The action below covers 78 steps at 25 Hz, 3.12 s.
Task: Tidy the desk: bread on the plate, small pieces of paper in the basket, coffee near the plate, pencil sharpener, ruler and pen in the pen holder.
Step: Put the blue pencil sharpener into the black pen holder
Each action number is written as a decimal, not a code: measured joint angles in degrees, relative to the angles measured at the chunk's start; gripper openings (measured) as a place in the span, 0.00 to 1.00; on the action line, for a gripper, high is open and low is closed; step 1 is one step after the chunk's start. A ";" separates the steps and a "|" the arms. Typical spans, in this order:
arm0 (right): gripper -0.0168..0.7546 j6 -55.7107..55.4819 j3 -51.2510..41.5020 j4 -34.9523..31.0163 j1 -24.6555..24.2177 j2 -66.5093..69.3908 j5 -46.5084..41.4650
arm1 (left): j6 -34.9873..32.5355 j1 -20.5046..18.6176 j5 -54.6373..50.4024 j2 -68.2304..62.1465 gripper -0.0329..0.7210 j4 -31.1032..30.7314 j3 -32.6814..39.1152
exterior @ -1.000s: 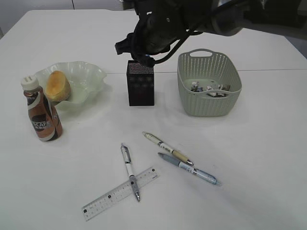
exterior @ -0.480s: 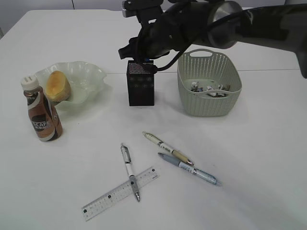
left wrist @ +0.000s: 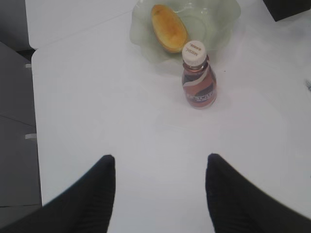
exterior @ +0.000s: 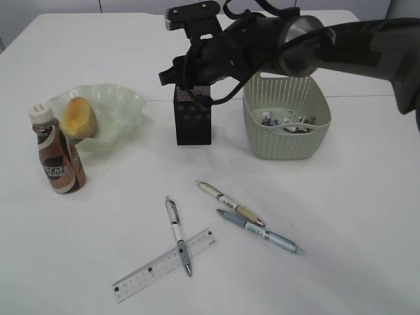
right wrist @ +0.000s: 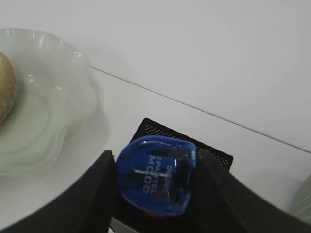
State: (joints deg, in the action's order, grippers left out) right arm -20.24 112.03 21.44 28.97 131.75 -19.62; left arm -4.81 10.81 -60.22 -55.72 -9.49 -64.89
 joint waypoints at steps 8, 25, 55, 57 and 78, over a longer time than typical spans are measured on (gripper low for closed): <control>0.48 -0.14 0.00 0.45 -0.83 0.43 3.49 | 0.00 0.00 0.09 -0.12 0.62 0.00 0.00; 0.48 -2.53 0.00 0.56 -1.09 1.14 4.48 | 0.00 0.00 0.64 -0.22 0.62 -0.04 0.00; 0.55 -5.75 0.00 -4.69 -1.09 3.74 4.61 | 0.00 0.00 1.30 -0.22 0.62 -0.04 0.00; 0.56 -5.75 0.00 -4.80 -1.09 3.99 4.61 | 0.00 0.00 1.30 -0.22 0.62 -0.04 0.00; 0.56 -5.75 3.76 -6.09 -1.09 -3.93 -15.76 | 0.00 0.00 1.53 -0.22 0.62 -0.13 0.00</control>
State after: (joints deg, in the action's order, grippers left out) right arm -25.99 115.79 15.35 27.88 127.82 -35.38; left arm -4.81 10.81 -58.70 -55.94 -9.62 -64.89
